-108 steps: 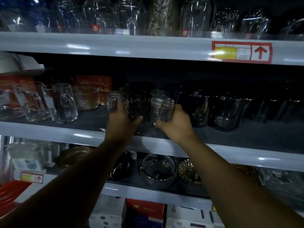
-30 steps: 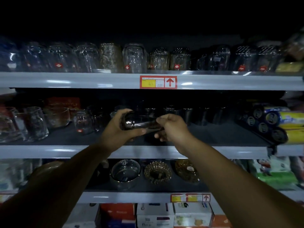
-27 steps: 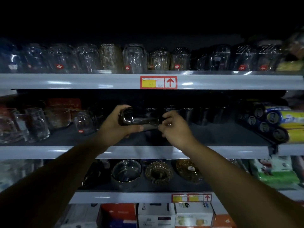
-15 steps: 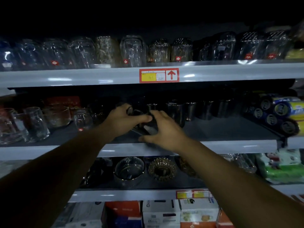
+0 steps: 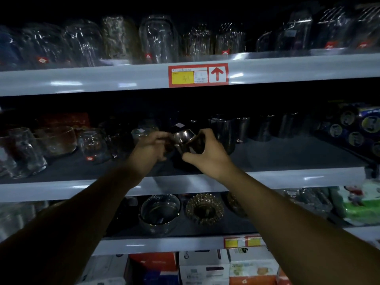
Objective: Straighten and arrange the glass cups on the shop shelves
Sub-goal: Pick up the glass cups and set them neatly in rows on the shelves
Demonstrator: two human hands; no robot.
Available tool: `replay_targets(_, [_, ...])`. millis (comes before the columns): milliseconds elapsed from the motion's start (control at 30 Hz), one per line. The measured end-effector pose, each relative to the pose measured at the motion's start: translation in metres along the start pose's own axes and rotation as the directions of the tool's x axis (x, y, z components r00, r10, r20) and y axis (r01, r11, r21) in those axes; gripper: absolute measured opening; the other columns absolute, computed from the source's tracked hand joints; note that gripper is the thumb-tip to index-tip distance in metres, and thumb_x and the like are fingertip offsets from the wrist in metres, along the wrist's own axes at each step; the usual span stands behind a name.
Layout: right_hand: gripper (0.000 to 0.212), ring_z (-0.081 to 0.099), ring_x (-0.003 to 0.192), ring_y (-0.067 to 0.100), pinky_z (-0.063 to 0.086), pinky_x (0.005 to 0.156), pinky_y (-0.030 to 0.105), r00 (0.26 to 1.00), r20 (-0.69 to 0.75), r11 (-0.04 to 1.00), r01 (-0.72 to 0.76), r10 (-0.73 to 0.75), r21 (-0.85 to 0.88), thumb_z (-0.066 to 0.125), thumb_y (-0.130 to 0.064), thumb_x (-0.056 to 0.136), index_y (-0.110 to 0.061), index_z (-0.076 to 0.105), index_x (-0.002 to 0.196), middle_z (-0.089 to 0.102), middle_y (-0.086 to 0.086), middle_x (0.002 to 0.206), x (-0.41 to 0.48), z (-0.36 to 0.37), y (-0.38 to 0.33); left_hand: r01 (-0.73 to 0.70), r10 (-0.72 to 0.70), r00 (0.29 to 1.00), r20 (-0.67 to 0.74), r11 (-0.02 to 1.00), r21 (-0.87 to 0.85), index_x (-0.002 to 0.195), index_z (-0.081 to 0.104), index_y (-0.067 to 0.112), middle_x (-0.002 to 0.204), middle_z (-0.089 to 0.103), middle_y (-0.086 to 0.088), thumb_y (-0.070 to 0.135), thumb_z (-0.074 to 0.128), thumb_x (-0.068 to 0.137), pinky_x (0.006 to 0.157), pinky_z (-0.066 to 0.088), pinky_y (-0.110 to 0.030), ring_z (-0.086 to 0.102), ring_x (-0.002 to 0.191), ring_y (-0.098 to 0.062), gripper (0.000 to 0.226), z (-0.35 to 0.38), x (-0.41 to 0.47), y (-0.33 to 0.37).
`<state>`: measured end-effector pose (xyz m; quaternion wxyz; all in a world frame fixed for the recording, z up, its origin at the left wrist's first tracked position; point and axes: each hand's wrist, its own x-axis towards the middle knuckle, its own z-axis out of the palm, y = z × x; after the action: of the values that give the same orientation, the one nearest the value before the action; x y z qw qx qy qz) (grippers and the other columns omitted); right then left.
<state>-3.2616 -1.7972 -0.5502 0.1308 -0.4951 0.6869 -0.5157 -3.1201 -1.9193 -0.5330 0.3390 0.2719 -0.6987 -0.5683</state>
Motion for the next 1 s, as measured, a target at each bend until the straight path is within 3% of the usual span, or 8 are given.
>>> replay_targets(67, [0.046, 0.06, 0.088, 0.008, 0.043, 0.063, 0.023, 0.998, 0.02, 0.998, -0.053, 0.053, 0.023, 0.075, -0.03, 0.084, -0.02, 0.046, 0.118, 0.061, -0.008, 0.098, 0.004, -0.002, 0.008, -0.149, 0.146, 0.989, 0.032, 0.978, 0.145, 0.106, 0.053, 0.008, 0.098, 0.061, -0.008, -0.023, 0.049, 0.088, 0.069, 0.052, -0.022, 0.062, 0.081, -0.011, 0.036, 0.003, -0.002, -0.01])
replay_targets(133, [0.041, 0.061, 0.088, 0.012, 0.045, 0.064, 0.026, 0.997, 0.03, 0.997, -0.077, 0.078, -0.029, 0.072, -0.033, 0.086, -0.019, 0.047, 0.115, 0.062, -0.005, 0.098, 0.007, -0.006, 0.013, -0.184, 0.18, 0.983, 0.042, 0.961, 0.206, 0.113, 0.044, 0.005, 0.099, 0.059, -0.009, -0.026, 0.053, 0.085, 0.066, 0.051, -0.013, 0.06, 0.082, -0.01, 0.043, 0.013, -0.001, -0.016])
replay_targets(300, [0.061, 0.061, 0.092, 0.005, 0.047, 0.068, 0.015, 1.0, 0.008, 0.985, -0.013, 0.015, -0.17, 0.078, -0.05, 0.082, -0.02, 0.046, 0.125, 0.062, -0.011, 0.103, 0.007, -0.005, 0.02, -0.138, 0.129, 0.99, 0.056, 0.968, 0.211, 0.123, 0.039, 0.01, 0.09, 0.059, -0.001, -0.019, 0.061, 0.082, 0.057, 0.046, -0.012, 0.058, 0.066, 0.004, 0.055, 0.025, 0.009, -0.029])
replay_targets(500, [0.067, 0.061, 0.09, 0.008, 0.051, 0.07, 0.021, 0.995, -0.06, 0.974, 0.065, -0.08, -0.216, 0.078, -0.054, 0.081, -0.022, 0.032, 0.118, 0.06, -0.004, 0.104, 0.004, 0.006, 0.029, -0.236, 0.255, 0.966, -0.038, 0.934, 0.27, 0.121, 0.045, 0.005, 0.078, 0.053, 0.0, -0.03, 0.049, 0.079, 0.066, 0.041, -0.017, 0.05, 0.064, 0.0, 0.054, 0.018, 0.014, -0.05])
replay_targets(633, [0.069, 0.062, 0.103, 0.014, 0.053, 0.085, 0.028, 0.99, -0.071, 0.965, 0.099, -0.12, -0.243, 0.073, -0.052, 0.086, -0.017, 0.041, 0.137, 0.063, -0.002, 0.113, 0.009, 0.007, 0.035, -0.269, 0.297, 0.954, -0.039, 0.906, 0.326, 0.128, 0.05, 0.009, 0.09, 0.059, 0.005, -0.016, 0.058, 0.084, 0.071, 0.051, -0.017, 0.058, 0.076, -0.001, 0.052, 0.018, 0.011, -0.049])
replay_targets(767, [0.089, 0.061, 0.112, 0.018, 0.052, 0.094, 0.031, 0.993, -0.043, 0.963, 0.092, -0.107, -0.254, 0.066, -0.046, 0.094, -0.014, 0.015, 0.159, 0.062, 0.003, 0.126, 0.014, 0.006, 0.038, -0.298, 0.343, 0.937, -0.063, 0.882, 0.365, 0.139, 0.048, 0.005, 0.097, 0.066, -0.009, -0.016, 0.059, 0.082, 0.085, 0.053, -0.026, 0.066, 0.09, -0.018, 0.062, 0.023, 0.012, -0.052])
replay_targets(867, [0.088, 0.061, 0.113, 0.019, 0.05, 0.09, 0.028, 0.998, -0.008, 0.967, 0.063, -0.067, -0.245, 0.063, -0.042, 0.096, -0.013, 0.009, 0.16, 0.061, 0.003, 0.127, 0.018, 0.005, 0.038, -0.259, 0.289, 0.957, -0.03, 0.895, 0.364, 0.151, 0.037, 0.011, 0.109, 0.064, -0.004, -0.011, 0.06, 0.083, 0.091, 0.052, -0.027, 0.065, 0.103, -0.019, 0.075, 0.024, 0.014, -0.053])
replay_targets(1000, [0.085, 0.059, 0.108, 0.011, 0.045, 0.083, 0.018, 0.998, 0.007, 0.97, 0.066, -0.066, -0.233, 0.07, -0.052, 0.088, -0.015, 0.027, 0.152, 0.061, -0.004, 0.122, 0.015, 0.002, 0.034, -0.216, 0.215, 0.976, 0.039, 0.928, 0.305, 0.152, 0.037, 0.02, 0.121, 0.068, -0.003, 0.01, 0.06, 0.075, 0.098, 0.052, -0.033, 0.065, 0.114, -0.016, 0.082, 0.022, 0.014, -0.05])
